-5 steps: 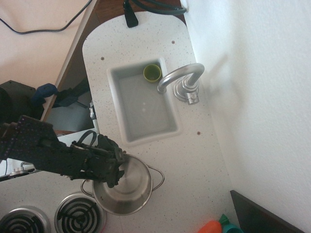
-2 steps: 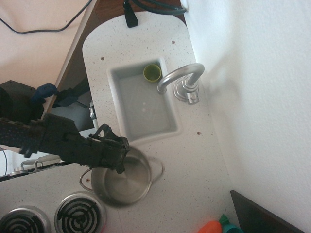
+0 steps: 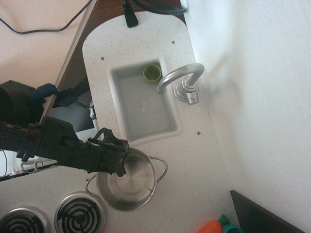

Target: Pick up pot

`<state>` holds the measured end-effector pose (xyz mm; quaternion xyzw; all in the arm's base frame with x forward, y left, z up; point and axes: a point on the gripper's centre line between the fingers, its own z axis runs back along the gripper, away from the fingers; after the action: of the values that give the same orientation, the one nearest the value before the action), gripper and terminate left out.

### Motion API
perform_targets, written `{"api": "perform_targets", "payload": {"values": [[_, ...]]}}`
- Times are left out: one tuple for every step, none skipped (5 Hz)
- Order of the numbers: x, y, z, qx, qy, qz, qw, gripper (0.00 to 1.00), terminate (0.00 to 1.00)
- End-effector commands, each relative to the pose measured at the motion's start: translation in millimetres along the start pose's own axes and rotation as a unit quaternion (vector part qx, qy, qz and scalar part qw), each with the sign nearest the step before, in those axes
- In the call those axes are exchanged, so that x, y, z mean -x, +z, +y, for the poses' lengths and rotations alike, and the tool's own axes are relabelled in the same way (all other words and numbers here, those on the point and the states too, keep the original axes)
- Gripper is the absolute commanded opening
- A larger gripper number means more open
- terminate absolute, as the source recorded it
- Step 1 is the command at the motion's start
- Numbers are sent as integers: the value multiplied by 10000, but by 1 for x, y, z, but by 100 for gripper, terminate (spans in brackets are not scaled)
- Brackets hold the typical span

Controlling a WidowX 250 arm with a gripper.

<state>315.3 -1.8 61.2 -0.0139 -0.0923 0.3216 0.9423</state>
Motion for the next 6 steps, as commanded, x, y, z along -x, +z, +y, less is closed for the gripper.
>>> {"api": "perform_targets", "payload": {"values": [[-2, -2, 3, -36, -23, -137, 9999, 0, 0], [-3, 5, -3, 135, -166, -293, 9993, 0, 0], [-5, 12, -10, 326, -373, -456, 9977, 0, 0], [-15, 50, -28, 883, -602, -1047, 9887, 0, 0], [-19, 80, -38, 1305, -811, -1478, 9770, 0, 0], [-18, 76, -36, 1270, -818, -1417, 9783, 0, 0]]}}
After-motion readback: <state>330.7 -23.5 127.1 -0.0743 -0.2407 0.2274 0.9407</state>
